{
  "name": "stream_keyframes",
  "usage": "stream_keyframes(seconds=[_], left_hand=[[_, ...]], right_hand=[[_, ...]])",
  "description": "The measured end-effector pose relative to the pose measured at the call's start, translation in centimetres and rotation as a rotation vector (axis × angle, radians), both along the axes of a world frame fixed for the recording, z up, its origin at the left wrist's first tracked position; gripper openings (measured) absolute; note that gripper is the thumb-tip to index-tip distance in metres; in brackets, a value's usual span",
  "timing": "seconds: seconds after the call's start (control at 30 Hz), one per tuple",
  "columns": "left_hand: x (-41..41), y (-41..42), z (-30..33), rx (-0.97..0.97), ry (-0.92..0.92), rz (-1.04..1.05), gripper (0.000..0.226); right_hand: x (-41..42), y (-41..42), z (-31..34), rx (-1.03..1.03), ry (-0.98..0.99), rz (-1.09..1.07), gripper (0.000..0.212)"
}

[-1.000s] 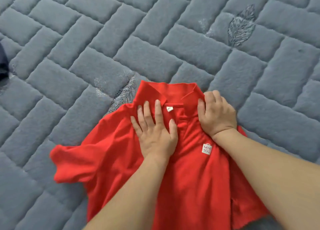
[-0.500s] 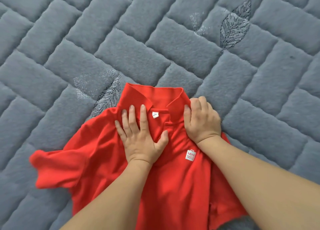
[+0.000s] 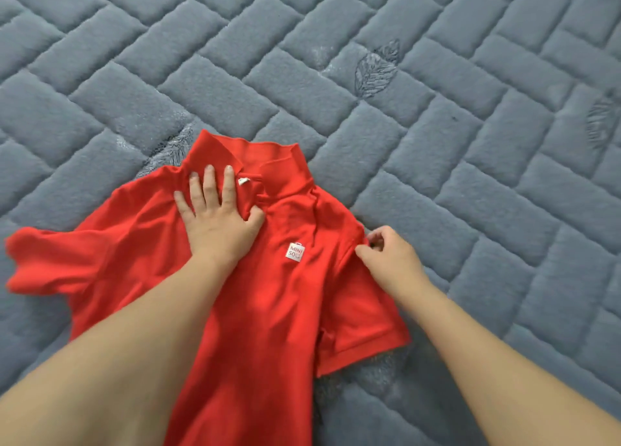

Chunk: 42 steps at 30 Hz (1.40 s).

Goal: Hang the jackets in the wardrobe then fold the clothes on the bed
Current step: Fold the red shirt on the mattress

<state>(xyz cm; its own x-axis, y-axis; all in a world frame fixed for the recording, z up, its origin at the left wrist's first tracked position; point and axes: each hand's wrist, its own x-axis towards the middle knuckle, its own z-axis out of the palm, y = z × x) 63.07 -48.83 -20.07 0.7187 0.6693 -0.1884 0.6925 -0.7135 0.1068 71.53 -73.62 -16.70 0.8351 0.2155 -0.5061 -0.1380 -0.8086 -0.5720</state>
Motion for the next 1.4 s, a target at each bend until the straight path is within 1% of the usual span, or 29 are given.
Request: stream_keyframes(seconds=[0.03,0.1,0.13,0.2,0.27,0.33,0.4,0.43,0.47,0.5,0.53,0.57,0.63,0.67,0.7,0.77,0.83,0.9,0.93,0.97,1.0,1.03,1.07,1.1,1.13,1.2,1.3,1.37,1.4], left_hand=[[0.8,-0.8,0.4,-0.072,0.031,0.087,0.09],[2.5,-2.9,1.6,-0.287,0.072,0.267,0.095],[3.2,-3.8,2.2,-0.39,0.097,0.308,0.1],[4.1,-4.7,2.8,-0.522,0.135,0.333,0.117],[4.2,-4.6,3.4,-0.577,0.19,0.33,0.137],[3.9,-4.5,3.8,-0.571,0.277,0.297,0.15],[4.1,-4.6,3.9,-0.563,0.326,0.295,0.157],[4.2,-4.8,3.9,-0.559,0.338,0.3,0.158],[4.4,-5.0,3.9,-0.553,0.348,0.306,0.158],[4.6,-5.1,3.9,-0.55,0.354,0.308,0.158],[4.7,-5.2,3.8,-0.551,0.356,0.306,0.157],[4.7,-5.2,3.8,-0.554,0.354,0.298,0.155],[4.6,-5.3,3.8,-0.546,0.359,0.277,0.152],[4.5,-5.3,3.8,-0.542,0.367,0.274,0.152],[4.6,-5.3,3.8,-0.54,0.375,0.272,0.153],[4.7,-5.3,3.9,-0.542,0.377,0.272,0.153],[4.8,-5.2,3.8,-0.538,0.376,0.277,0.152],[4.9,-5.1,3.7,-0.53,0.363,0.291,0.148],[4.9,-5.1,3.7,-0.529,0.356,0.301,0.146],[5.0,-5.0,3.7,-0.529,0.35,0.307,0.145],[4.9,-5.1,3.7,-0.525,0.345,0.305,0.144],[4.8,-5.1,3.6,-0.521,0.339,0.297,0.144],[4.8,-5.1,3.5,-0.517,0.333,0.289,0.144],[4.7,-5.0,3.4,-0.516,0.33,0.286,0.145],[4.7,-5.2,3.3,-0.516,0.326,0.282,0.146],[4.9,-4.9,3.1,-0.509,0.33,0.275,0.152],[4.3,-4.6,2.8,-0.517,0.317,0.243,0.157],[3.5,-4.5,3.1,-0.55,0.265,0.194,0.149],[2.8,-4.5,3.2,-0.569,0.217,0.164,0.139]], right_hand=[[-0.3,-1.1,0.6,-0.031,0.096,0.019,0.015],[-1.1,-1.8,1.4,-0.03,0.25,0.1,0.02],[-1.5,-1.7,1.6,-0.051,0.282,0.171,0.019],[-1.5,-1.4,2.1,-0.144,0.267,0.318,0.016],[0.0,-1.9,3.3,-0.256,0.162,0.419,0.016],[2.6,-3.2,4.7,-0.368,-0.018,0.51,0.015],[5.0,-4.1,5.7,-0.51,-0.276,0.617,0.018],[5.7,-4.1,5.7,-0.548,-0.418,0.668,0.018],[5.8,-3.7,5.5,-0.549,-0.528,0.705,0.016],[5.6,-3.2,5.0,-0.535,-0.587,0.713,0.015],[4.9,-2.9,4.3,-0.529,-0.577,0.679,0.018],[4.0,-2.9,3.4,-0.514,-0.505,0.588,0.024],[1.6,-3.4,1.9,-0.463,-0.318,0.287,0.036],[0.7,-3.8,1.4,-0.416,-0.269,0.148,0.036],[0.1,-4.2,1.1,-0.372,-0.26,0.074,0.033],[-0.2,-5.0,0.6,-0.246,-0.276,0.067,0.023],[0.9,-5.8,0.5,-0.025,-0.243,0.097,0.019],[2.4,-6.1,1.3,0.145,-0.134,0.061,0.032],[3.3,-6.1,1.6,0.189,-0.036,0.033,0.038],[4.2,-6.1,1.9,0.186,0.095,0.03,0.042],[5.1,-6.1,2.0,0.101,0.24,0.064,0.042],[5.7,-6.1,2.2,-0.046,0.388,0.115,0.043],[6.2,-6.3,2.2,-0.203,0.492,0.154,0.046],[6.6,-6.4,2.2,-0.319,0.497,0.159,0.05],[6.9,-6.8,2.3,-0.387,0.423,0.116,0.054],[7.2,-7.0,2.1,-0.42,0.226,-0.061,0.06],[3.6,-6.3,2.2,-0.261,0.004,-0.416,0.05],[-1.3,-5.5,2.2,-0.178,-0.041,-0.704,0.052],[-4.1,-5.0,2.2,-0.174,-0.032,-0.787,0.052]])
